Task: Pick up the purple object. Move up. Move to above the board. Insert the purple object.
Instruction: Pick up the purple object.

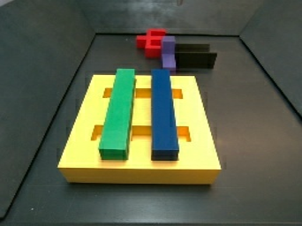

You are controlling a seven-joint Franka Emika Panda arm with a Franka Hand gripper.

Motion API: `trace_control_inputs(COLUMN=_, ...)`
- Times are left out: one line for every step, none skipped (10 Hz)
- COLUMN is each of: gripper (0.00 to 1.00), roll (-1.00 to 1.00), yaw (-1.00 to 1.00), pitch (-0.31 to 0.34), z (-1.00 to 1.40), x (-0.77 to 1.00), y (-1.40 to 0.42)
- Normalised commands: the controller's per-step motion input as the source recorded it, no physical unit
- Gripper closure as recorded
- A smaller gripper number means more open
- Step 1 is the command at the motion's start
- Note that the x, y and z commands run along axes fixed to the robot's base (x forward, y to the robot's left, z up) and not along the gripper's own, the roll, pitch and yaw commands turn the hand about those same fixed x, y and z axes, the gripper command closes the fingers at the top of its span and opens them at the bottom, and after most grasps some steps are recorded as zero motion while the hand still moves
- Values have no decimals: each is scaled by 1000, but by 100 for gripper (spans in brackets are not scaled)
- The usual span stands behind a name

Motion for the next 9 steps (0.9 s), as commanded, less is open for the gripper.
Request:
trace_control_inputs(gripper=0, roll=-56, yaw=-706, pitch=0, z=-60, x=311, y=-231)
trace_control_inputs(gripper=0, roll=-33, yaw=-749, pitch=4, z=-100, x=251, y=-231)
trace_control_inputs(gripper=0, roll=-49, yaw=-726, pitch=17, z=-49, x=260, y=-263)
trace_control_inputs(gripper=0, roll=-36, yaw=-826, pitch=0, z=-43, x=117, y=-263)
trace_control_inputs(gripper=0, roll=-33, yaw=-777, pitch=0, z=-60, x=134, y=-309)
trace_control_inputs(gripper=0, roll=-44, yaw=-857, pitch=0, z=0, x=26, y=-286)
trace_control_inputs(gripper=0, roll=-53, yaw=-874, pitch=0, z=0, x=23, y=-263)
trace_control_inputs(gripper=0, roll=-41, yaw=-917, pitch=0, z=-6, x=29, y=-217)
trace_control_inputs(gripper=0, roll=-40, yaw=-963, pitch=3, z=-20, x=34, y=-154)
